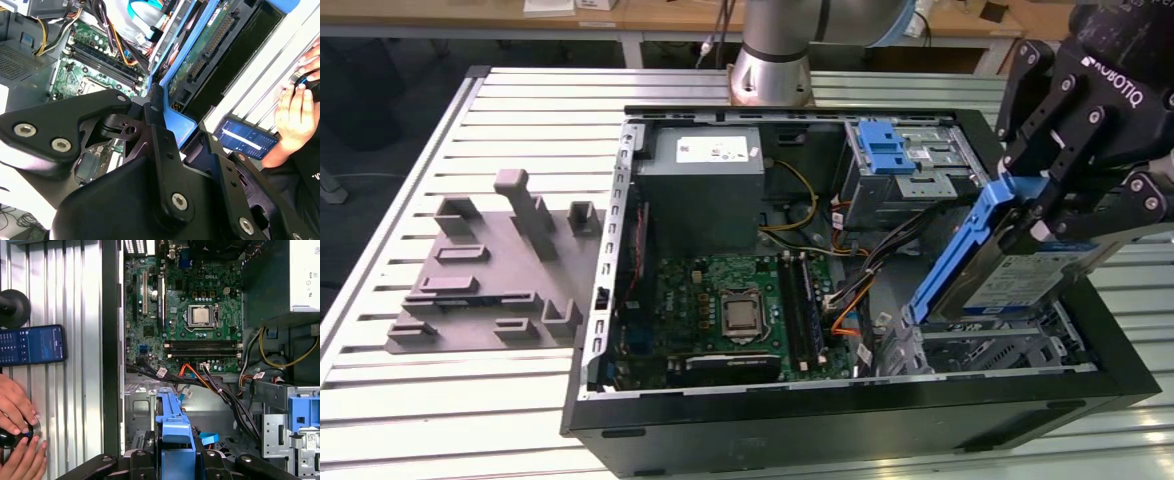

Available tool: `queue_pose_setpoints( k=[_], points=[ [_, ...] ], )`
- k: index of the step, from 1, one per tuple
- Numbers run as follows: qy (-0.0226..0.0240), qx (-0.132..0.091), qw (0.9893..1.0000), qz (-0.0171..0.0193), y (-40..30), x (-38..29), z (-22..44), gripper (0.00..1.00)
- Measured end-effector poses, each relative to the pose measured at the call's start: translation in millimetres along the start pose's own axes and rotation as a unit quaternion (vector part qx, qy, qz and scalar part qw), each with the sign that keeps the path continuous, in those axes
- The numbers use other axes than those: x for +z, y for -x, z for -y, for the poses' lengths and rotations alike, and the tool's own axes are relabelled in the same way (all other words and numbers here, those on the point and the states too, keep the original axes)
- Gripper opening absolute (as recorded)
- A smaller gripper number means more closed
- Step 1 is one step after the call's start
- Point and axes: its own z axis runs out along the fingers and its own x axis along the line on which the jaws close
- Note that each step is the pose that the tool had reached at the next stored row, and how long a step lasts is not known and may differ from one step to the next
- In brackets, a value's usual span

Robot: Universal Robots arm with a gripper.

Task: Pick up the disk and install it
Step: 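Insert the disk into the insertion slot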

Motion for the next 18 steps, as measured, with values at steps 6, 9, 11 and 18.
queue_pose_setpoints(
  k=[6,9,11,18],
  points=[
    [0.0004,0.000,1.0000,0.0000,0.2,1.8,1.7,0.36],
    [0.0006,0.000,1.0000,0.0000,0.3,3.0,2.4,0.36],
    [0.0007,0.000,1.0000,0.0000,0.3,3.7,2.9,0.36],
    [0.0011,0.000,1.0000,0.0000,0.3,6.1,3.9,0.36]
  ],
)
